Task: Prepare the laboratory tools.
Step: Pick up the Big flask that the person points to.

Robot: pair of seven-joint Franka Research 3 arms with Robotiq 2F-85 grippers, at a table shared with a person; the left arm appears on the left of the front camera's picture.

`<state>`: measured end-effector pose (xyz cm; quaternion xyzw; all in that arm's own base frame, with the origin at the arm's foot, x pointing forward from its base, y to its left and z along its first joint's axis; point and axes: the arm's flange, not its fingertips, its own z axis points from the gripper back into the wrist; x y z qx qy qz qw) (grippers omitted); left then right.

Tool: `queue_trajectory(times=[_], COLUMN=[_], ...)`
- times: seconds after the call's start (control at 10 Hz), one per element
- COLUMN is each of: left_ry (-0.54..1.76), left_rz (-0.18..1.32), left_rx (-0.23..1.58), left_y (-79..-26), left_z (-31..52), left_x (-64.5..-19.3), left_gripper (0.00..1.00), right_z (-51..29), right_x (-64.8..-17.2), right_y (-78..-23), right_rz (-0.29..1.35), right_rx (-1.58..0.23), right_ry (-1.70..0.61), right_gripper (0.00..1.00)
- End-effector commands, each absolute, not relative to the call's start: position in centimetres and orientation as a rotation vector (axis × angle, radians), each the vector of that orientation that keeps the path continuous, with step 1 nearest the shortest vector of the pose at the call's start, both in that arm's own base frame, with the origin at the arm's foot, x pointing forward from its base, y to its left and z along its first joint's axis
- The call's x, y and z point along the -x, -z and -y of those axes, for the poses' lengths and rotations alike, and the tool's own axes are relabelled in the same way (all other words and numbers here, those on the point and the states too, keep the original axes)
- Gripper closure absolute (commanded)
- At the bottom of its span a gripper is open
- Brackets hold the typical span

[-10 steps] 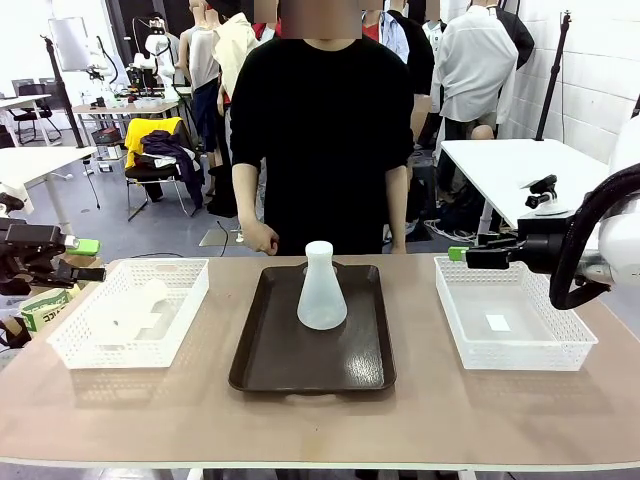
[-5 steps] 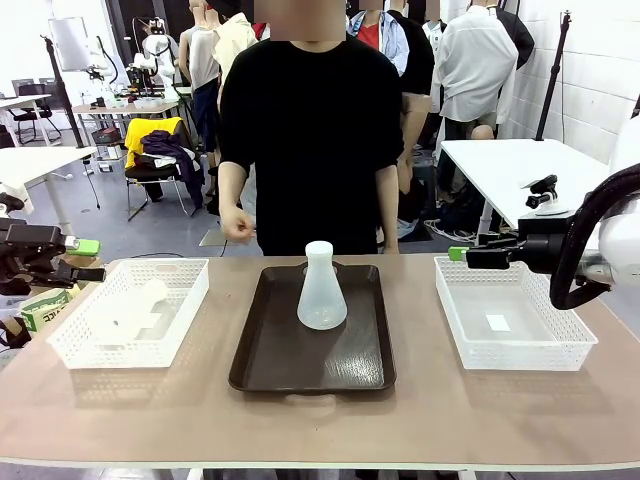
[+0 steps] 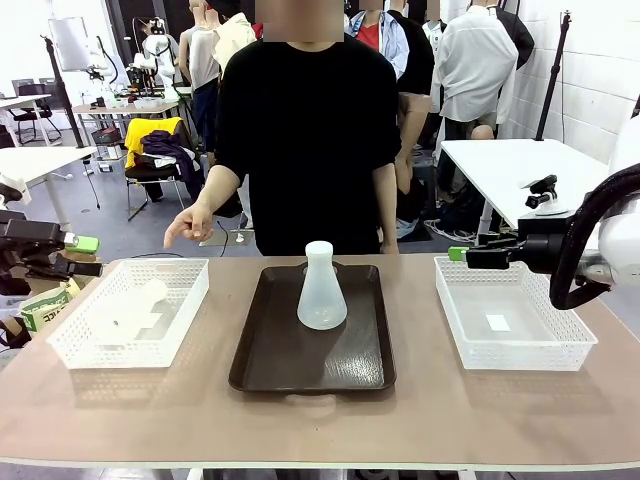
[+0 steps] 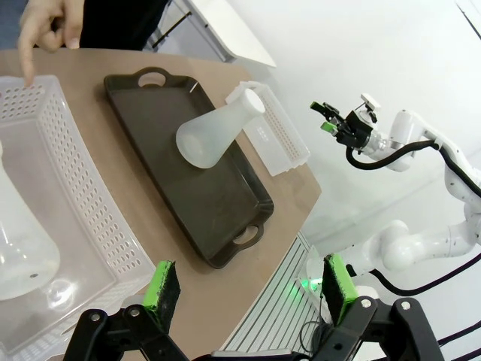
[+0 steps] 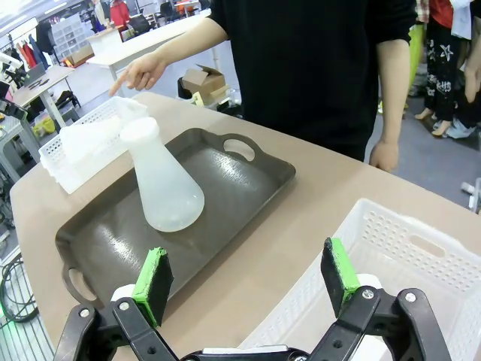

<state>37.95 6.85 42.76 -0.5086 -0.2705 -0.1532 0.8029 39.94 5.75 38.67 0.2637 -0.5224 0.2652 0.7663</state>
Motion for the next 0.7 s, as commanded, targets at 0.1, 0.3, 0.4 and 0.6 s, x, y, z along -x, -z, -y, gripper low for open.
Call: queue_trajectory(times=[0.1,0.3,0.4,0.6], left_ry=[0.327,0.322,0.321,0.321], left_rz=[0.544,0.546,0.549,0.56], left_rx=[1.102,1.1,1.097,1.057], left_y=[-42.87,-42.78,-42.78,-42.98], left_z=[-7.01,-7.07,-7.06,-6.9], left_x=[-37.63,-37.53,-37.52,-37.61], left_gripper=[0.0,0.0,0.0,0.0], right_z=[-5.79,-5.79,-5.79,-5.79], right_x=[-39.92,-39.92,-39.92,-39.92], right_y=[-38.7,-38.7,-38.7,-38.7], right_rz=[1.138,1.138,1.138,1.138], right_rx=[-0.58,-0.58,-0.58,-0.58], right_ry=[-0.571,-0.571,-0.571,-0.571], right_gripper=[0.0,0.0,0.0,0.0])
